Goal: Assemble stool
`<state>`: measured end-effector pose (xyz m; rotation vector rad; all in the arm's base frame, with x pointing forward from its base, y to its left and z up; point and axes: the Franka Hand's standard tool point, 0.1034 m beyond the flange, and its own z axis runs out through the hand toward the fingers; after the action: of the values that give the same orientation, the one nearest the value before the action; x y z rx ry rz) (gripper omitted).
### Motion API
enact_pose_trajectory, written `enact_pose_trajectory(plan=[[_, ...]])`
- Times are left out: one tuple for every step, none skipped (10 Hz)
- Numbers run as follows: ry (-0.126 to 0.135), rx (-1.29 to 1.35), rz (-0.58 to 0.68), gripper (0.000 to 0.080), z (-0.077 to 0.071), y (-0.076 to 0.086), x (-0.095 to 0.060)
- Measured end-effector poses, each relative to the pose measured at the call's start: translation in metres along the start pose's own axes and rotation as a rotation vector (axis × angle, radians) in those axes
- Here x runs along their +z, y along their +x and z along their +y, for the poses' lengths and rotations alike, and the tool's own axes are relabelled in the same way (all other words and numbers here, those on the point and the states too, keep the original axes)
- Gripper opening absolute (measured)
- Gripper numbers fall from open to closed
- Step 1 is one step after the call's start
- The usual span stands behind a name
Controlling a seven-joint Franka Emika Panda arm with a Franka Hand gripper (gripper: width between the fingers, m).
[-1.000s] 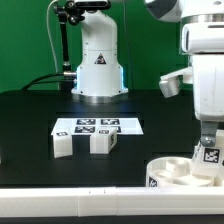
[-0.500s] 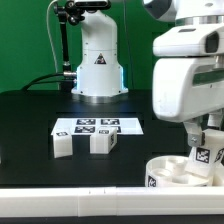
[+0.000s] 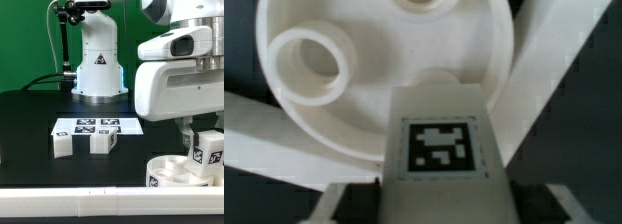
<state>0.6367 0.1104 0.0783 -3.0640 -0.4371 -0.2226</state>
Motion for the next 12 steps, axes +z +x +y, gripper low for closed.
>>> enact_pose_trajectory(plan=[[0.000, 0.073, 0.000, 0.0345, -0.0002, -0.0001, 0.0001], [0.001, 0.129, 0.000, 0.0345, -0.0002, -0.0001, 0.0001], [0.002, 0.192, 0.000, 0.0345, -0.0003, -0.0001, 0.0002], [0.004, 0.266, -0.001, 0.0345, -0.0006, -0.0005, 0.0005], [0.019, 0.376, 0.004, 0.0345, -0.0003, -0.0014, 0.0013], [0.029, 0.517, 0.011, 0.0345, -0.0006, -0.0018, 0.0018], [0.030, 0.631, 0.014, 0.0346, -0.0007, -0.0027, 0.0018], [0.031, 0.740, 0.019, 0.0346, -0.0012, -0.0036, 0.0018], [0.034, 0.883, 0.016, 0.0346, -0.0029, -0.0045, 0.0022], [0.029, 0.981, 0.016, 0.0346, -0.0043, -0.0048, 0.0024], [0.032, 1.094, 0.012, 0.0346, -0.0051, -0.0051, 0.0025], [0.033, 1.197, 0.005, 0.0346, -0.0053, -0.0056, 0.0024]])
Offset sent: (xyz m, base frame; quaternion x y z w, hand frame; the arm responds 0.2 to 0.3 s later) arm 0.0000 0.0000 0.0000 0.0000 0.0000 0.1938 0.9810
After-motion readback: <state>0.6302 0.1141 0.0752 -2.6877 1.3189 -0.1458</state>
